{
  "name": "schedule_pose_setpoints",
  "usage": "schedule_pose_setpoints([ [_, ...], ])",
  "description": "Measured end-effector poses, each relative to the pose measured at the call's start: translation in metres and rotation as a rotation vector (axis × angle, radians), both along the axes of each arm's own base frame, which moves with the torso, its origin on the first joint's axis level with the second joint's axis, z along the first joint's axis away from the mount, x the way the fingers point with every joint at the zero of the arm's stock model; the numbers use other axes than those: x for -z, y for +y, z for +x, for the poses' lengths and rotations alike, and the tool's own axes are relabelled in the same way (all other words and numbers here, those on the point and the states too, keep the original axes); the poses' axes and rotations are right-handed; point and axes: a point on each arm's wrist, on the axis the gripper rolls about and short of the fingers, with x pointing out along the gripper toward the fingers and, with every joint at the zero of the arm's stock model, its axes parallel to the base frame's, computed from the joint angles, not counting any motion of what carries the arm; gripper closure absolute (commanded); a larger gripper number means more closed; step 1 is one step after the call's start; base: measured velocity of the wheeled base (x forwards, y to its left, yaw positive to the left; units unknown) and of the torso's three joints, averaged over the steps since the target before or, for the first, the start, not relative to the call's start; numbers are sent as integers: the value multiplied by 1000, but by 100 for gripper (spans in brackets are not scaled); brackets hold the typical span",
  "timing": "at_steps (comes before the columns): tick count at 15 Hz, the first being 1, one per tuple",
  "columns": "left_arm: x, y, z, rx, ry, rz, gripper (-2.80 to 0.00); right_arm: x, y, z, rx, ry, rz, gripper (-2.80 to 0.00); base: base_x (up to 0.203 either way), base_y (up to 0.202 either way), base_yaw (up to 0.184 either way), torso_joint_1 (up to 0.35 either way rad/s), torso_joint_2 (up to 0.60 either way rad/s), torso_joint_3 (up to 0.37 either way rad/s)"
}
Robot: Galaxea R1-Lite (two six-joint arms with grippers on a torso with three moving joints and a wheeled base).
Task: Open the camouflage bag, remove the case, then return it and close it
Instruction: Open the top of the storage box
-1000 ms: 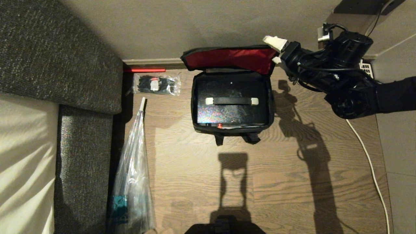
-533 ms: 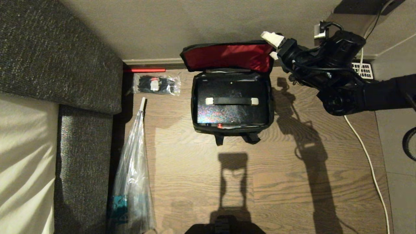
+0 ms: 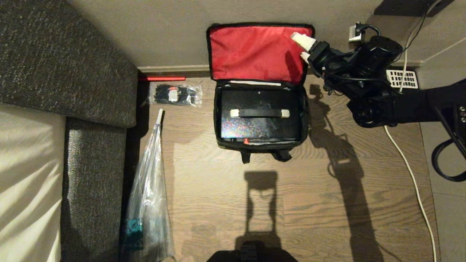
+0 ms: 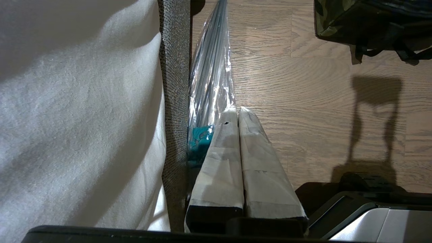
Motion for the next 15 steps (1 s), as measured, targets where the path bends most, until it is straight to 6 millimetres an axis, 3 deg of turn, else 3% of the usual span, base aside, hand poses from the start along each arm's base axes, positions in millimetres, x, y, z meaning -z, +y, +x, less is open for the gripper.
schedule_pose_setpoints([
  [9,0,0,0,0,0,0,0,8,-1,2,3,-19,7,-280,0,0,0,0,0,0],
  [12,0,0,0,0,0,0,0,15,-4,-10,-3,64,-16,-280,0,0,0,0,0,0],
  [15,0,0,0,0,0,0,0,26,-9,-34,-55,180,-70,-280,0,0,0,0,0,0],
])
